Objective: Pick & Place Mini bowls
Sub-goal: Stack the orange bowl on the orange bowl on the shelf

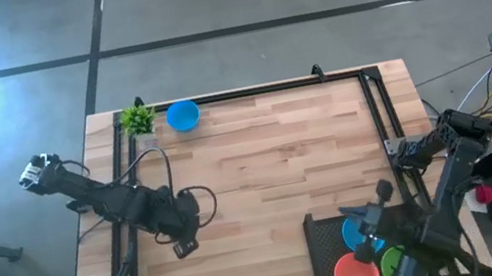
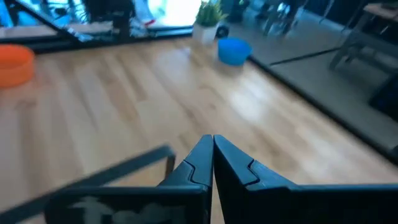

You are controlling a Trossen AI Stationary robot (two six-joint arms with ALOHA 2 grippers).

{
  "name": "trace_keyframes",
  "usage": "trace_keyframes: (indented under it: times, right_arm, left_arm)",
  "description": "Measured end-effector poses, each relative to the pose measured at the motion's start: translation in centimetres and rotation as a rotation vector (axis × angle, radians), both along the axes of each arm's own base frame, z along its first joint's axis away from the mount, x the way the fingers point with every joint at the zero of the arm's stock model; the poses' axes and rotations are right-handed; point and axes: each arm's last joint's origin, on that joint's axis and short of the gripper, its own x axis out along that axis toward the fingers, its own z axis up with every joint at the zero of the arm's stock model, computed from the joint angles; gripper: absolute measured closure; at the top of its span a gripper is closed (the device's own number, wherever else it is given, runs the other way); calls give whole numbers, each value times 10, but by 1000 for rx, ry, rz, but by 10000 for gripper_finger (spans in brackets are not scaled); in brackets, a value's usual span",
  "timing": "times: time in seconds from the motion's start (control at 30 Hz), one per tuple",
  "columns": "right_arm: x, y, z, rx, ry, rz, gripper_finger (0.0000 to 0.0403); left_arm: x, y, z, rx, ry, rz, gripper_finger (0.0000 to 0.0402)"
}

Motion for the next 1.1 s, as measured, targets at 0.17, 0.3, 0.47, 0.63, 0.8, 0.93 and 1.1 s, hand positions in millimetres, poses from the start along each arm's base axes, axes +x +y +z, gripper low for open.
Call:
trace_keyframes:
  times: [0.17,0.3,0.47,0.63,0.8,0.93,1.1]
  right_arm:
    - [14,-12,1,-52,8,-37,394]
    - [20,-18,2,-61,17,-56,394]
    - [18,-21,8,-50,8,-55,394]
    - [14,-26,17,-31,-3,-49,394]
    - [8,-33,29,10,-14,-46,394]
    - [5,-37,35,40,-29,-46,394]
    - [3,-39,38,83,-8,-47,394]
  left_arm:
    - [-5,-12,-1,-43,20,-78,331]
    - [-17,-30,-1,-29,18,-250,331]
    - [-38,-62,-6,16,-24,-489,331]
    - [-56,-88,-23,0,-99,-616,331]
    - [-66,-104,-42,-59,-167,-670,331]
    - [-71,-107,-58,-74,-175,-681,331]
    - [-77,-102,-77,-46,-129,-691,331]
